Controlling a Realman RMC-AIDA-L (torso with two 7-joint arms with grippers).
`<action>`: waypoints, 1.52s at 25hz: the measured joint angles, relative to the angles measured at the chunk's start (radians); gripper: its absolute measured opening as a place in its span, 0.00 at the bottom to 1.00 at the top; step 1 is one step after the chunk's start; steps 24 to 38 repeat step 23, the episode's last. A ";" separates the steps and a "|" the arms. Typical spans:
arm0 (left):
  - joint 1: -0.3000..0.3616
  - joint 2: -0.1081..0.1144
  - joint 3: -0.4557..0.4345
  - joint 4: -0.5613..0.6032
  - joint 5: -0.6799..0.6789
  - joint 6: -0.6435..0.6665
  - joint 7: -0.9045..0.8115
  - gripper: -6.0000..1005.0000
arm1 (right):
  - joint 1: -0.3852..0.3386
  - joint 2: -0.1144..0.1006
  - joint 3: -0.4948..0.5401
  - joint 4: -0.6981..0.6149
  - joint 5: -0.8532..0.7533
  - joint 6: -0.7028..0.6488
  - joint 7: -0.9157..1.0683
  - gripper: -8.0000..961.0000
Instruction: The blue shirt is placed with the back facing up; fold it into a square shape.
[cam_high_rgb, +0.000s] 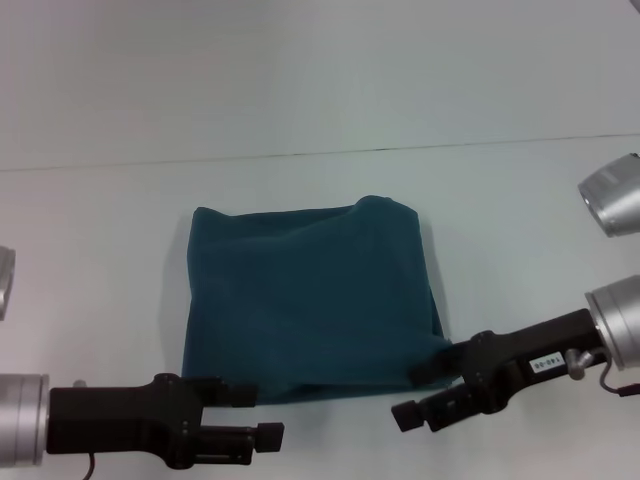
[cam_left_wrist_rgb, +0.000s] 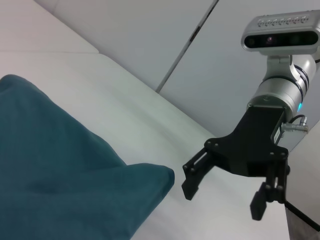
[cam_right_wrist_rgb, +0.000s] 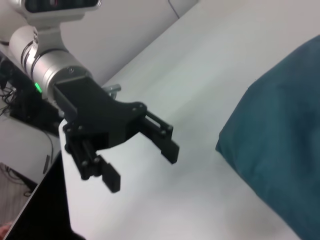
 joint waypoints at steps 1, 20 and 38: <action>0.000 0.000 0.000 0.000 0.000 0.000 -0.001 0.79 | 0.002 0.002 0.002 0.000 0.001 0.005 0.002 0.84; -0.038 0.008 0.046 -0.011 0.027 -0.035 -0.128 0.79 | 0.018 0.013 -0.016 -0.001 -0.001 0.012 -0.005 0.94; -0.045 0.006 0.050 -0.009 0.033 -0.042 -0.135 0.78 | 0.017 0.012 -0.016 -0.001 -0.002 0.012 0.000 0.94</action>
